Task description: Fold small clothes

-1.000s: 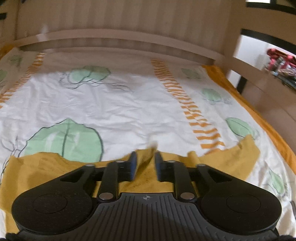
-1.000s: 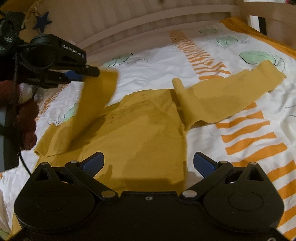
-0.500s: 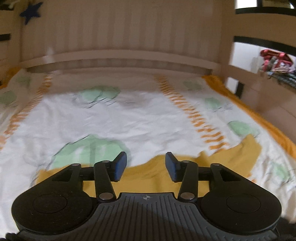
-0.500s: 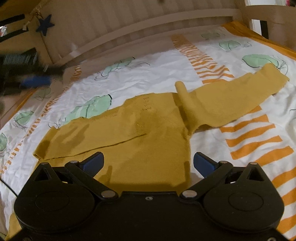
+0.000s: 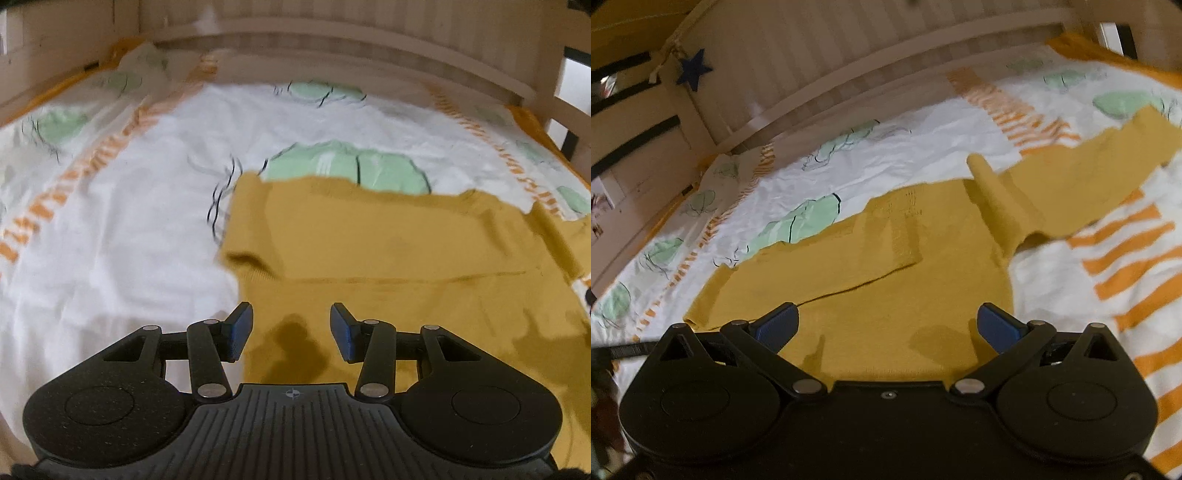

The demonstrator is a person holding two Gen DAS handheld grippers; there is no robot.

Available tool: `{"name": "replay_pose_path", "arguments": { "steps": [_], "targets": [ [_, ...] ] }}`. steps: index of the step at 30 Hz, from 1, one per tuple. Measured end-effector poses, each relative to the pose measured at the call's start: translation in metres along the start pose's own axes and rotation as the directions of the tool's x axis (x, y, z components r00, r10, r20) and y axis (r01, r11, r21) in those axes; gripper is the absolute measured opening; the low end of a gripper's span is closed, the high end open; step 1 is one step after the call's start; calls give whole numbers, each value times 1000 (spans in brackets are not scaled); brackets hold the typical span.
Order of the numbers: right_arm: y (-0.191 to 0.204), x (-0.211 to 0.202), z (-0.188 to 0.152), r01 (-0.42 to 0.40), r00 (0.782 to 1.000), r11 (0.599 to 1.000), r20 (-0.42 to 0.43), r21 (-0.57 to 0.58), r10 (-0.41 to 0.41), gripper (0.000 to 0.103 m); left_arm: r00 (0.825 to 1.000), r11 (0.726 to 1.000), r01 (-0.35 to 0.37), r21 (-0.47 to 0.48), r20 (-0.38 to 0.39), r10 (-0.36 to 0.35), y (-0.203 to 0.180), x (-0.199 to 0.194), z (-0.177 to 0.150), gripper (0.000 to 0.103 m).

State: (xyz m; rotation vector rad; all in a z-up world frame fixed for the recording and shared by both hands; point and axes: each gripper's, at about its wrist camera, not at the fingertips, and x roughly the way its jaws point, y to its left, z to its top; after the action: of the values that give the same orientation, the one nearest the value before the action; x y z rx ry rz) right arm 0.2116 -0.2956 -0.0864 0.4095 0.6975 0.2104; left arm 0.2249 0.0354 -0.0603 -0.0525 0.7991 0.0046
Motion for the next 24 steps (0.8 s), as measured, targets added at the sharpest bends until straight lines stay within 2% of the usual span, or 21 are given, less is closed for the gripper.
{"name": "replay_pose_path", "arguments": {
  "steps": [4, 10, 12, 13, 16, 21, 24],
  "targets": [
    [2, 5, 2, -12, 1000, 1000, -14, 26, 12, 102, 999, 1000, 23, -10, -49, -24, 5, 16, -3, 45],
    [27, 25, 19, 47, 999, 992, -19, -120, -50, 102, 996, 998, 35, -42, -74, -38, 20, 28, -12, 46],
    [31, 40, 28, 63, 997, 990, -34, -127, -68, 102, 996, 998, 41, -54, -79, -45, 22, 28, -12, 46],
    [32, 48, 32, 68, 996, 990, -44, -122, -74, 101, 996, 998, 42, -53, -80, -46, 22, 29, -13, 46],
    [32, 73, 42, 97, 991, 988, -77, -124, -107, 80, 996, 998, 42, -48, -80, -46, 22, 30, -13, 46],
    [28, 99, 47, 174, 976, 972, -107, -160, -192, 77, 994, 996, 54, -66, -92, -60, 25, 31, -10, 47],
    [22, 104, 50, 175, 973, 972, -120, -156, -195, 68, 993, 995, 63, -83, -97, -71, 28, 31, -8, 47]
  ]
}}
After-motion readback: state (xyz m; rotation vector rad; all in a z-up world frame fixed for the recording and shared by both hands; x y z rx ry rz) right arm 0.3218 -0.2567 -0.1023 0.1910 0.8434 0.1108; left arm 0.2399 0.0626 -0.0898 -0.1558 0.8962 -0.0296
